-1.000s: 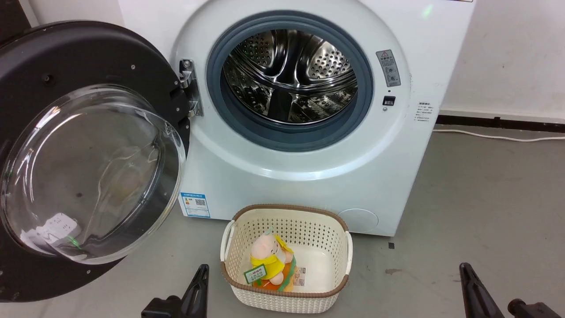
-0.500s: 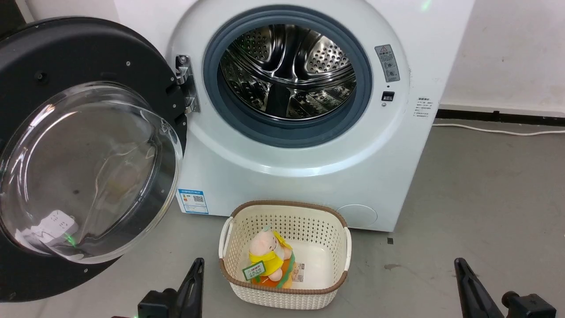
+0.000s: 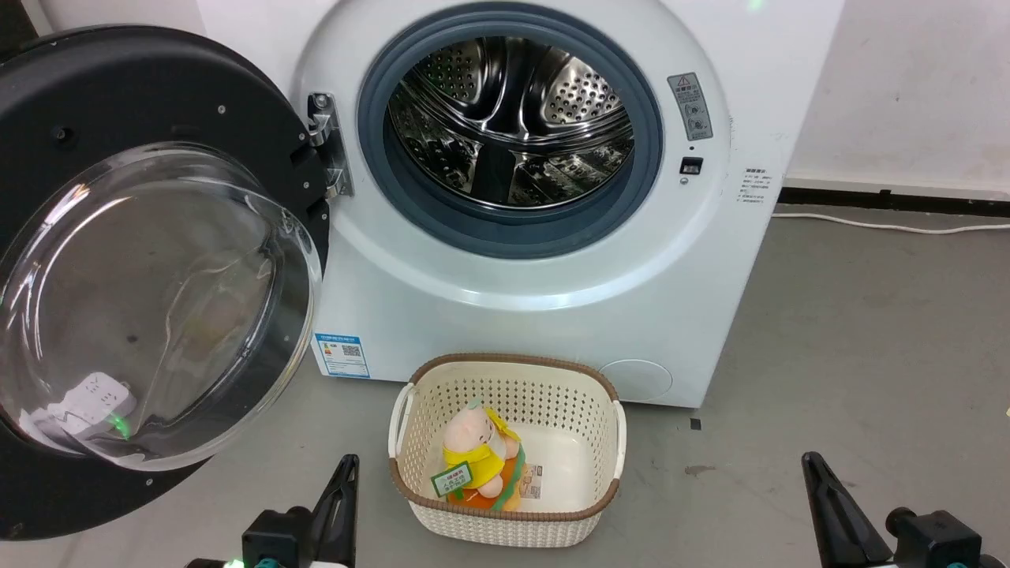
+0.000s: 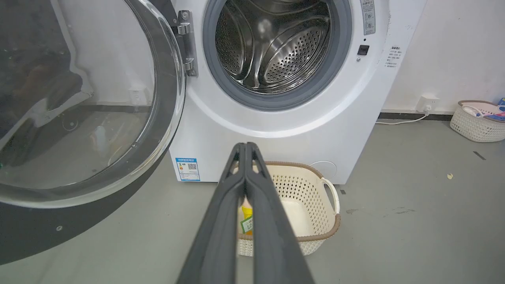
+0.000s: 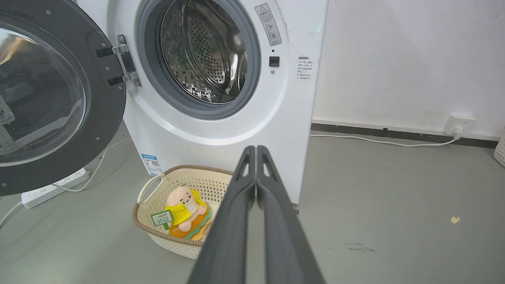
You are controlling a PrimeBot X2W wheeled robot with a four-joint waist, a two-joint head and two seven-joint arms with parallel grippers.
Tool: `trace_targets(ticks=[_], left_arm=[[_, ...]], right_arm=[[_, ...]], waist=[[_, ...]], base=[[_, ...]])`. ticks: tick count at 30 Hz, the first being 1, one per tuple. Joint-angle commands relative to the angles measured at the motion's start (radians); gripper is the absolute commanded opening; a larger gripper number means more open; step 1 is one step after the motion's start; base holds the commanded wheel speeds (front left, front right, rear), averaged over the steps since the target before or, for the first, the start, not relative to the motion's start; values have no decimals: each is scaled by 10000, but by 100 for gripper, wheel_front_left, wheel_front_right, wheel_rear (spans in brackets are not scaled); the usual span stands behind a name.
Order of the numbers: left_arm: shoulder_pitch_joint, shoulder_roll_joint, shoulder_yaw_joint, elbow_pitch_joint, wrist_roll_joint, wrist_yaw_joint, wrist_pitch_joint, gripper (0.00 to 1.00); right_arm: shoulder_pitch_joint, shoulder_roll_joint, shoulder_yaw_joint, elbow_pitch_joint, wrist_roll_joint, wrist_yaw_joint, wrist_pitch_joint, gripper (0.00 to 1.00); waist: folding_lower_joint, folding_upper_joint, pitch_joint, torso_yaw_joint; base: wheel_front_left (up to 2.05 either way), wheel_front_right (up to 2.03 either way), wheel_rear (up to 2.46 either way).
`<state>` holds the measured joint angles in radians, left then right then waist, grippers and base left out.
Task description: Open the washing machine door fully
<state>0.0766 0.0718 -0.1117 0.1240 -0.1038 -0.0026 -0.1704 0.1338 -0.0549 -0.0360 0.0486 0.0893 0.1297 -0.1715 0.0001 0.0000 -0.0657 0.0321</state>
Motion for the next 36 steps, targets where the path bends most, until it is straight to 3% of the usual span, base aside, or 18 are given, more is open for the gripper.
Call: trace_targets(ticks=[1,36], left_arm=[[-170,-52,62,-87,110,8,55,0],[-428,-123,520,-587,513,16,770,0]], right_arm=[[-204,18,18,-79,-35,3,58,0],[-696,31,166,-255,-407,6,777,0]], waist=[[-1,0,10,-5],[-1,0,290,-142]], base=[[0,0,0],[0,0,0]])
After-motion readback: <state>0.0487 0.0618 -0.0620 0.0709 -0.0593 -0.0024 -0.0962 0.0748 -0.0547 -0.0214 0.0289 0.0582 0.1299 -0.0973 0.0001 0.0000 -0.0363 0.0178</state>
